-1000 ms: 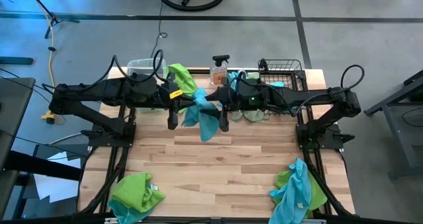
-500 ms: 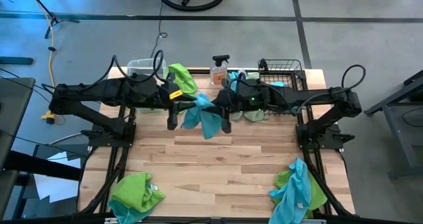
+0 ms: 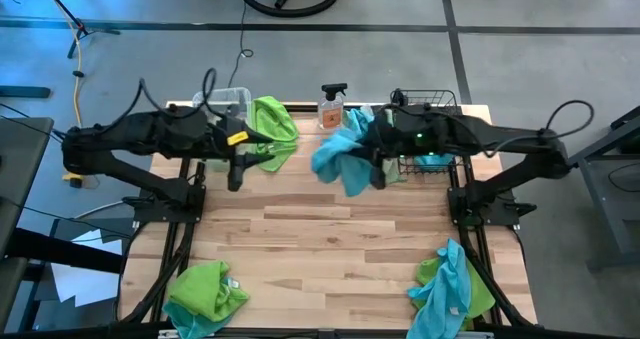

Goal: Sort microfiber towel by color & place in baskets
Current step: Put the blue microfiber cloth into the basket

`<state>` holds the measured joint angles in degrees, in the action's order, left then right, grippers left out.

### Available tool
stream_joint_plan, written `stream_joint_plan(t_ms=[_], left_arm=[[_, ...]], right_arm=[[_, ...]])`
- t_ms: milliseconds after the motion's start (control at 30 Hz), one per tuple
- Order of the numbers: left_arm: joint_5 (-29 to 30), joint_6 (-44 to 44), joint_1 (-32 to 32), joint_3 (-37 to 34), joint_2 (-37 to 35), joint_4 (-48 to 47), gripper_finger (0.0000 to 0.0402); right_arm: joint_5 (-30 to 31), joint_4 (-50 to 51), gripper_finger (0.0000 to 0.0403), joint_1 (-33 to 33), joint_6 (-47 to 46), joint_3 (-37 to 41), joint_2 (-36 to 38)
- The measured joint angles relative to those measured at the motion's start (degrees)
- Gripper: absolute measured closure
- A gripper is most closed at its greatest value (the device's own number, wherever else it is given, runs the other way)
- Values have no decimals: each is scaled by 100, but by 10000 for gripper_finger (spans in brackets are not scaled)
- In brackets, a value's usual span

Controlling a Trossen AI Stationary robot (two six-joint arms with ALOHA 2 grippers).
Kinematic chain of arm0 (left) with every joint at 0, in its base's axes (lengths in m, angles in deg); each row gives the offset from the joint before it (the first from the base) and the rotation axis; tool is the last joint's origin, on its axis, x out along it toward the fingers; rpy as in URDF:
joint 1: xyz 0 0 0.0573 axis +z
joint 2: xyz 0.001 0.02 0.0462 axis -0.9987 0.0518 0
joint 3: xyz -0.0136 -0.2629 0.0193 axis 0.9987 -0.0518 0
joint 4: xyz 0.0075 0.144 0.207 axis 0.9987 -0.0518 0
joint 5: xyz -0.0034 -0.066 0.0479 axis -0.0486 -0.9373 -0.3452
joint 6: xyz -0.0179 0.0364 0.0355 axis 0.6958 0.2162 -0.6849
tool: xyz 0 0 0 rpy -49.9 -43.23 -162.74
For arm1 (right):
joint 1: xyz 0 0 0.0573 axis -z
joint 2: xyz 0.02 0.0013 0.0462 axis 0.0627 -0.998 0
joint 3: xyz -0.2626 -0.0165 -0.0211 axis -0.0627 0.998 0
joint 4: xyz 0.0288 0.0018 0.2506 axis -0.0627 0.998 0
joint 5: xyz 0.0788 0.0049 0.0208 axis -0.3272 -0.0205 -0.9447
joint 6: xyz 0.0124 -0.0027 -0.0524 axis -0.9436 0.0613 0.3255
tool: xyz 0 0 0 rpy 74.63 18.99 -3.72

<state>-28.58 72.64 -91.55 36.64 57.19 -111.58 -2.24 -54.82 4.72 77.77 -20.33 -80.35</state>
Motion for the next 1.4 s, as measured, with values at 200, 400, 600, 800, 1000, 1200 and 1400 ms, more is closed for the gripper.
stream_joint_plan(t_ms=[200,400,600,800,1000,1200,1400], left_arm=[[245,-123,0,0,-331,-59,233],[438,-133,0,-422,-744,333,233],[437,292,0,-1787,-1527,1424,233],[459,545,0,-2387,-2031,1953,233],[542,566,0,-2430,-2181,2004,234],[569,357,0,-2430,-2183,2000,234],[572,357,0,-2430,-2181,1998,234]], right_arm=[[369,1540,402,-23,-520,0,464],[844,2395,402,-198,-857,0,878],[1209,2756,402,-236,-1143,0,1357],[1459,3405,403,-236,-1617,0,1751],[2046,3875,403,-225,-2089,0,1920],[2664,3732,403,223,-2294,0,1797],[2831,3739,403,1319,-2303,0,1545]])
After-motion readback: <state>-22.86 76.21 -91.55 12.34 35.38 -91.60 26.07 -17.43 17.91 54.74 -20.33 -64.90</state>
